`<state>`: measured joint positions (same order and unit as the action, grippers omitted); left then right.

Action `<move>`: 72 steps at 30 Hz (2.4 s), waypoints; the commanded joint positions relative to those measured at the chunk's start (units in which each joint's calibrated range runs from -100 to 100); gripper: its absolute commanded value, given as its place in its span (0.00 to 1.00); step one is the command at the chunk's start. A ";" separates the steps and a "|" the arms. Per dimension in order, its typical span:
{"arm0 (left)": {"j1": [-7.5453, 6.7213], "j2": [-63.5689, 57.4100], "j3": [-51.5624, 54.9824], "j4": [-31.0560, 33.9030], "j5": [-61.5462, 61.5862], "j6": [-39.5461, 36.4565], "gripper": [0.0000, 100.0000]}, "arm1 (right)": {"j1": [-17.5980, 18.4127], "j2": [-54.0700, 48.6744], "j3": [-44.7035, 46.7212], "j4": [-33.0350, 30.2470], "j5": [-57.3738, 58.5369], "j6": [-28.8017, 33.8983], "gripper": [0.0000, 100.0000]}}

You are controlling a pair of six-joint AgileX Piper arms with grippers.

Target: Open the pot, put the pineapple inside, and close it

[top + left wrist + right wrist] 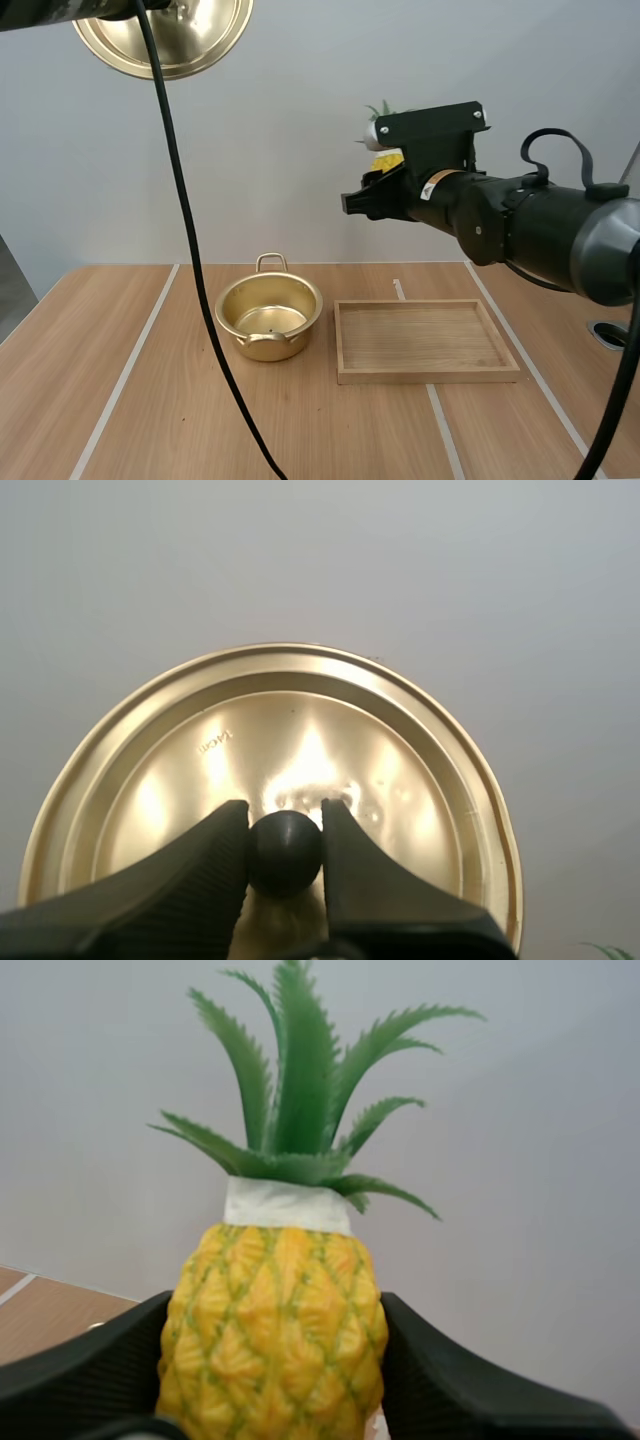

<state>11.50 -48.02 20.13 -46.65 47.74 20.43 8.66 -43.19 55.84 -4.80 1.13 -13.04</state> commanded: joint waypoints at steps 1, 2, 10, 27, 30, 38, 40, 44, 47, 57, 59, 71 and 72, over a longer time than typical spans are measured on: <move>0.13 -0.39 -0.39 -0.62 -0.57 -0.59 0.00 | 1.65 1.50 -0.12 0.15 -3.12 -0.47 0.00; 0.13 -0.39 -0.39 -0.62 -0.57 -0.59 0.00 | 1.98 2.26 -0.12 0.15 -3.73 -0.47 0.00; 0.13 -0.39 -0.39 -0.62 -0.57 -0.59 0.00 | 5.36 8.01 -0.12 0.26 -7.00 0.73 0.00; 0.13 -0.39 -0.39 -0.62 -0.57 -0.59 0.00 | 14.36 21.97 -0.12 -1.49 -14.76 0.73 0.00; 0.13 -0.39 -0.39 -0.62 -0.57 -0.59 0.00 | 14.50 24.03 -0.12 -1.49 -16.55 0.73 0.00; 0.13 -0.39 -0.39 -0.62 -0.57 -0.59 0.00 | 14.50 29.82 -0.12 -2.53 -19.55 0.73 0.00; 0.13 -0.39 -0.39 -0.62 -0.57 -0.59 0.00 | 14.50 31.25 -0.12 -2.53 -20.66 0.73 0.00; 0.13 -0.39 -0.39 -0.62 -0.57 -0.59 0.00 | 14.50 33.71 -0.12 -2.53 -20.83 0.73 0.00; 0.13 -0.39 -0.39 -0.62 -0.57 -0.59 0.00 | 14.50 35.63 -0.12 -2.67 -21.45 0.73 0.00; 0.13 -0.39 -0.39 -0.62 -0.57 -0.59 0.00 | 14.50 41.05 -0.12 -2.90 -24.22 0.73 0.00; 0.13 -0.39 -0.39 -0.62 -0.57 -0.59 0.00 | 14.43 41.58 -0.12 -3.48 -25.10 0.73 0.00; 0.13 -0.39 -0.39 -0.62 -0.57 -0.59 0.00 | 10.99 45.38 -0.12 -3.85 -29.59 0.32 0.00; 0.13 -0.39 -0.39 -0.62 -0.57 -0.59 0.00 | 10.58 45.54 -0.12 -3.95 -29.83 0.32 0.00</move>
<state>11.50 -48.02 20.13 -46.65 47.74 20.43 20.20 1.98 55.70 -8.04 -28.63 -12.11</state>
